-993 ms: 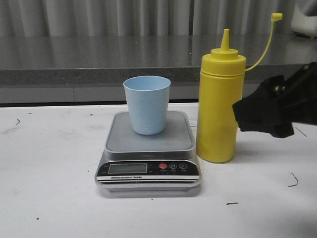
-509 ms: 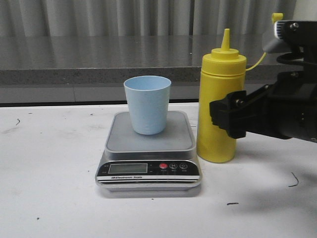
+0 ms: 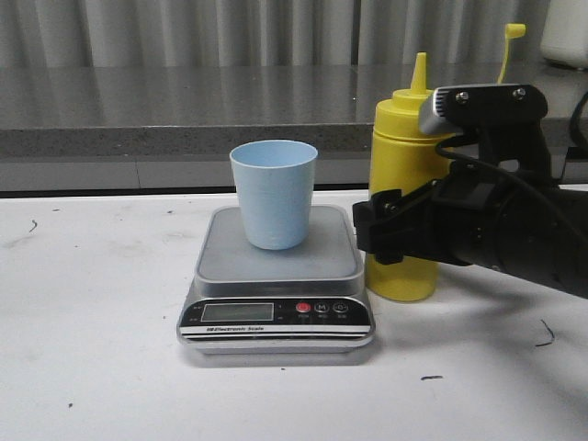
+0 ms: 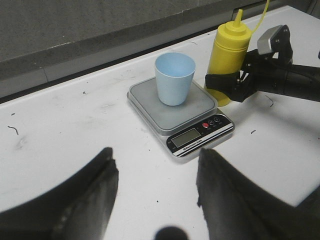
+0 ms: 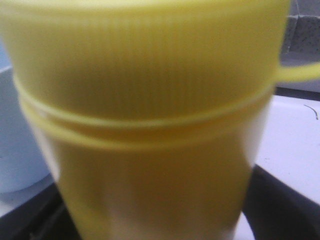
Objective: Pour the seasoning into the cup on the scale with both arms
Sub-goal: 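Reach the right gripper to the yellow squeeze bottle and grasp it, then lift the yellow bottle with the right gripper and tilt it nozzle-down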
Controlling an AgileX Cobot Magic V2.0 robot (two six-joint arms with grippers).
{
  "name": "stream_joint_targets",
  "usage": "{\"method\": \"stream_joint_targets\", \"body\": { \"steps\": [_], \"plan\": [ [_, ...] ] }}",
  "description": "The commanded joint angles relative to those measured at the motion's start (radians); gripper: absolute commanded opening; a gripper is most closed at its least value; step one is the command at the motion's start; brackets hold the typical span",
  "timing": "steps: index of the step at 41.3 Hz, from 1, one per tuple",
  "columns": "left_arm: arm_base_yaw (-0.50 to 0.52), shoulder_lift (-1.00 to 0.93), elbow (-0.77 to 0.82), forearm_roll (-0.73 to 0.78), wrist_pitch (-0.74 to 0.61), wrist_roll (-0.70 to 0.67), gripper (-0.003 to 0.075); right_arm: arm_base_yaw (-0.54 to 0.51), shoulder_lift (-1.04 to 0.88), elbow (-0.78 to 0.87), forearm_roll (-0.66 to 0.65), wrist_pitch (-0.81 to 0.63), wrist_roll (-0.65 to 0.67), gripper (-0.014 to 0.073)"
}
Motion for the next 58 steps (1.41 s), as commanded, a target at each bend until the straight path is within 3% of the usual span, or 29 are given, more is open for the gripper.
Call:
{"method": "stream_joint_targets", "body": {
  "steps": [1,6,9,19,25,32,43,58],
  "plan": [
    [-0.005,0.010,-0.025,-0.002,-0.083,-0.011,0.0364,-0.005,-0.027,-0.029,-0.003,-0.096,0.002,0.0547],
    [-0.005,0.010,-0.025,-0.002,-0.083,-0.011,0.0364,-0.005,-0.027,-0.029,0.000,-0.104,0.002,0.0375],
    [-0.005,0.010,-0.025,-0.002,-0.083,-0.011,0.0364,-0.005,-0.033,-0.029,0.000,-0.102,0.002,0.0315],
    [-0.005,0.010,-0.025,-0.002,-0.083,-0.011,0.0364,-0.005,-0.194,-0.027,0.001,0.071,-0.043,0.0303],
    [-0.005,0.010,-0.025,-0.002,-0.083,-0.011,0.0364,-0.005,-0.346,-0.047,0.003,0.282,-0.159,0.0303],
    [-0.005,0.010,-0.025,-0.002,-0.083,-0.011,0.0364,-0.005,-0.508,-0.136,0.004,0.646,-0.292,0.0303],
    [-0.005,0.010,-0.025,-0.002,-0.083,-0.011,0.0364,-0.005,-0.574,-0.421,-0.008,1.231,-0.459,0.0300],
    [-0.005,0.010,-0.025,-0.002,-0.083,-0.011,0.0364,-0.005,-0.491,-0.699,-0.337,1.616,-0.470,0.0300]
  ]
}}
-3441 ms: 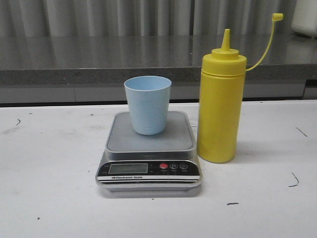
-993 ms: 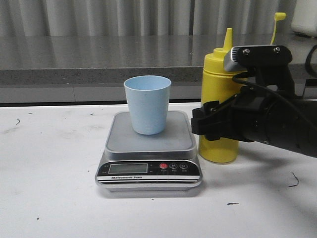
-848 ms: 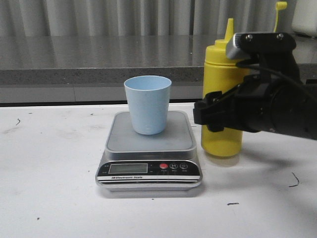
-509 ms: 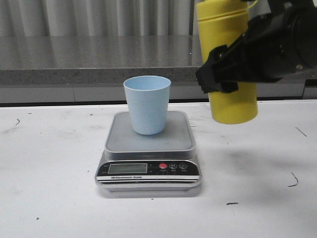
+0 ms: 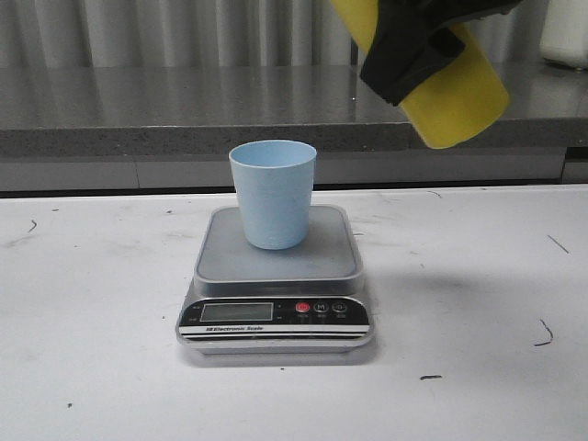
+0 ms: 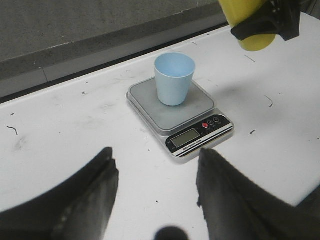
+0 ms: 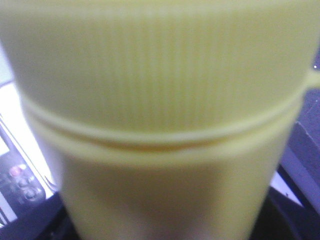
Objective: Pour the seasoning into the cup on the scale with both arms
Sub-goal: 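Lift the yellow bottle with the right gripper and tilt it nozzle-down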
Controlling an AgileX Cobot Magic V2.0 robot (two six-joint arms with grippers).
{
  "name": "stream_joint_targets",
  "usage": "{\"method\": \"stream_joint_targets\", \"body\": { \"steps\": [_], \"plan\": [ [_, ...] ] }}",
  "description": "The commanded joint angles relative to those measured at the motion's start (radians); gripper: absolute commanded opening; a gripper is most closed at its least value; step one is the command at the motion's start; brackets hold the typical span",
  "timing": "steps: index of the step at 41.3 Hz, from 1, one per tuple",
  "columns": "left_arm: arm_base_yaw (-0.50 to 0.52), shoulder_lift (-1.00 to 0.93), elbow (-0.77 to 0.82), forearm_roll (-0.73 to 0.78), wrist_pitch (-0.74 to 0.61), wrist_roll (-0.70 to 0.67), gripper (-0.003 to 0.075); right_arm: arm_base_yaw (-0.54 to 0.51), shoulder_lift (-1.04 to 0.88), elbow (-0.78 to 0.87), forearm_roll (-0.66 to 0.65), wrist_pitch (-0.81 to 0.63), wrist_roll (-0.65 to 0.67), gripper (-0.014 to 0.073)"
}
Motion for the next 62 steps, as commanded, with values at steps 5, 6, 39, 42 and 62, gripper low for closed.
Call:
{"method": "stream_joint_targets", "body": {
  "steps": [5,6,39,42,62],
  "plan": [
    [-0.005,0.010,-0.025,-0.002,-0.083,-0.011,0.0364,-0.005,0.042,-0.132,-0.223,0.083,-0.016,0.0300],
    [-0.005,0.010,-0.025,-0.002,-0.083,-0.011,0.0364,-0.005,0.054,-0.137,-0.254,0.095,-0.016,0.0300],
    [-0.005,0.008,-0.025,-0.002,-0.083,-0.011,0.0364,0.031,0.241,-0.140,-1.044,0.023,-0.017,0.0300],
    [-0.005,0.008,-0.025,-0.002,-0.083,-0.011,0.0364,0.038,0.241,-0.140,-1.122,0.009,-0.017,0.0300],
    [-0.005,0.008,-0.025,-0.002,-0.083,-0.011,0.0364,0.040,0.241,-0.140,-1.290,0.020,0.003,0.0300]
  ]
}}
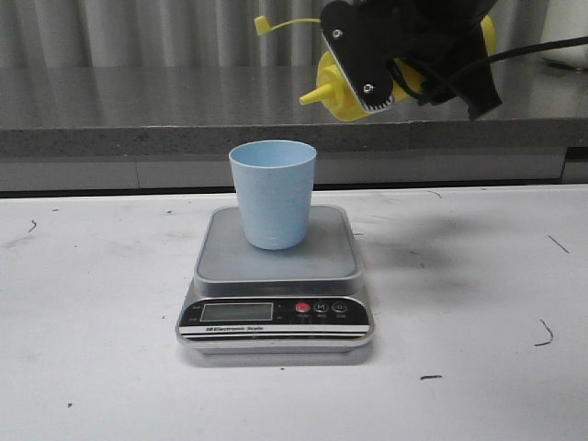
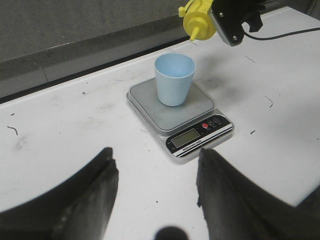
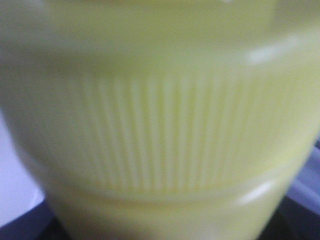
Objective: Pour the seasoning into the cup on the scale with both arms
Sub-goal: 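Lift the yellow bottle with the right gripper and tilt it nozzle-down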
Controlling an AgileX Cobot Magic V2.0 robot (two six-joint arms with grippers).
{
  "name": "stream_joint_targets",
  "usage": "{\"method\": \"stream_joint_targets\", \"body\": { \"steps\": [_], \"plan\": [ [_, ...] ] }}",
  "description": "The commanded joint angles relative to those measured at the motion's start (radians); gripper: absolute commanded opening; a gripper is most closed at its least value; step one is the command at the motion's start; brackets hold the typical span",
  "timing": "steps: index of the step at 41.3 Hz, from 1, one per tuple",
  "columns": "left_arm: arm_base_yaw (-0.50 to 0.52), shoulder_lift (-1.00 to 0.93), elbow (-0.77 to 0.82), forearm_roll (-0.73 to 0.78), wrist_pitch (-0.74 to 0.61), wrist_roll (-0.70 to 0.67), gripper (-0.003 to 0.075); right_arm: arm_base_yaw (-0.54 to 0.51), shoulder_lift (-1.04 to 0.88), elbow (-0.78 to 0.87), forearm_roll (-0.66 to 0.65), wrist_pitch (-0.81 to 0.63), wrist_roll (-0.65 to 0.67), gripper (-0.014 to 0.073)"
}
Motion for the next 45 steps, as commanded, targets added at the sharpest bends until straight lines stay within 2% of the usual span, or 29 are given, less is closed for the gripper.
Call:
{"method": "stream_joint_targets", "body": {
  "steps": [1,6,8,18,24,31,38,41,45],
  "plan": [
    [-0.005,0.010,-0.025,-0.004,-0.083,-0.009,0.0364,-0.002,-0.054,-0.043,-0.069,0.007,0.002,0.0300],
    [-0.005,0.010,-0.025,-0.004,-0.083,-0.009,0.0364,-0.002,-0.054,-0.043,-0.050,0.022,0.022,0.0300],
    [-0.005,0.010,-0.025,-0.004,-0.083,-0.009,0.0364,-0.002,-0.054,-0.043,-0.026,0.027,0.070,0.0300],
    [-0.005,0.010,-0.025,-0.004,-0.083,-0.009,0.0364,-0.034,-0.054,-0.043,0.143,0.039,0.503,0.0300],
    [-0.005,0.010,-0.025,-0.004,-0.083,-0.009,0.0364,-0.062,-0.054,-0.043,0.244,0.073,0.684,0.0300],
    [-0.005,0.010,-0.025,-0.004,-0.083,-0.009,0.0364,-0.105,-0.056,-0.043,0.469,0.137,0.701,0.0300],
    [-0.005,0.010,-0.025,-0.004,-0.083,-0.009,0.0364,-0.164,-0.074,-0.041,0.710,0.119,0.688,0.0300],
    [-0.005,0.010,-0.025,-0.004,-0.083,-0.009,0.0364,-0.180,-0.099,-0.018,0.787,0.084,0.666,0.0300],
    [-0.005,0.010,-0.025,-0.004,-0.083,-0.009,0.0364,-0.192,-0.159,0.071,0.862,-0.049,0.662,0.0300]
  ]
}}
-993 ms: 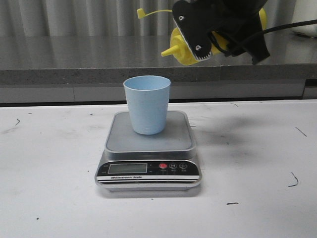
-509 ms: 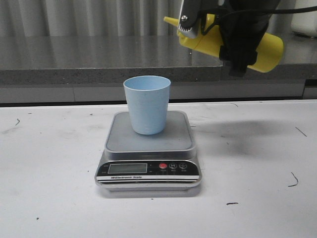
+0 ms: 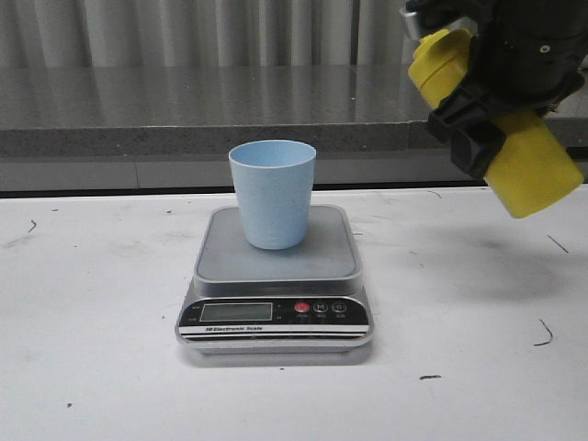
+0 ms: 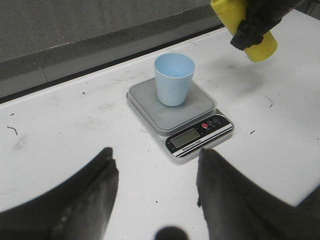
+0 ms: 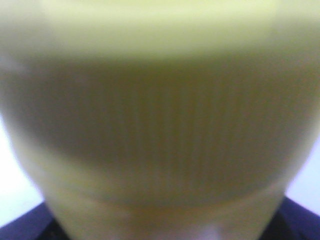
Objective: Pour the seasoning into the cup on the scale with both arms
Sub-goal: 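Lift the yellow bottle with the right gripper and tilt it nozzle-down, then turn the bottle upright and set it back on the table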
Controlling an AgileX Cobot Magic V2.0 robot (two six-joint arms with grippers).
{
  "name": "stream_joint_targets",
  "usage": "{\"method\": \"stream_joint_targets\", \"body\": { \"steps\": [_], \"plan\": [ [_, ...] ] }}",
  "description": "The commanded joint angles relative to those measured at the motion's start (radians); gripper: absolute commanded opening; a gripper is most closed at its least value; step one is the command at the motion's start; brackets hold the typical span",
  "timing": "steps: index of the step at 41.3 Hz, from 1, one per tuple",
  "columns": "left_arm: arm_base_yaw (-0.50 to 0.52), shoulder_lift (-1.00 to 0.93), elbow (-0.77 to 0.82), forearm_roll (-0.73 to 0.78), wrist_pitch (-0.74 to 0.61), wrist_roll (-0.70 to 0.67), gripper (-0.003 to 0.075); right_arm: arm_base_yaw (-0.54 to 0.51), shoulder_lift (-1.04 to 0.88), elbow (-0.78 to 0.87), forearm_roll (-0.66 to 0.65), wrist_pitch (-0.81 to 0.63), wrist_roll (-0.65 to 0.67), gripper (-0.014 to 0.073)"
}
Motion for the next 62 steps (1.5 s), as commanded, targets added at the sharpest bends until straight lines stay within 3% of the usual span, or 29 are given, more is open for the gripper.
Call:
{"method": "stream_joint_targets", "body": {
  "steps": [1,8,14,22,38,56,62],
  "plan": [
    [-0.005,0.010,-0.025,-0.004,-0.083,-0.009,0.0364,-0.014,-0.122,0.066,0.047,-0.183,-0.016,0.0300],
    [-0.005,0.010,-0.025,-0.004,-0.083,-0.009,0.0364,-0.053,-0.206,0.258,0.052,-0.535,0.022,0.0300],
    [-0.005,0.010,-0.025,-0.004,-0.083,-0.009,0.0364,-0.135,-0.203,0.358,0.058,-0.745,0.078,0.0300],
    [-0.005,0.010,-0.025,-0.004,-0.083,-0.009,0.0364,-0.193,-0.170,0.476,0.043,-1.130,0.074,0.0300],
    [-0.005,0.010,-0.025,-0.004,-0.083,-0.009,0.0364,-0.198,0.010,0.484,0.047,-1.381,-0.033,0.0300],
    [-0.005,0.010,-0.025,-0.004,-0.083,-0.009,0.0364,-0.207,0.177,0.484,0.194,-1.597,-0.157,0.0302],
    [-0.005,0.010,-0.025,-0.004,-0.083,-0.009,0.0364,-0.207,0.194,0.484,0.230,-1.611,-0.157,0.0391]
  ]
}}
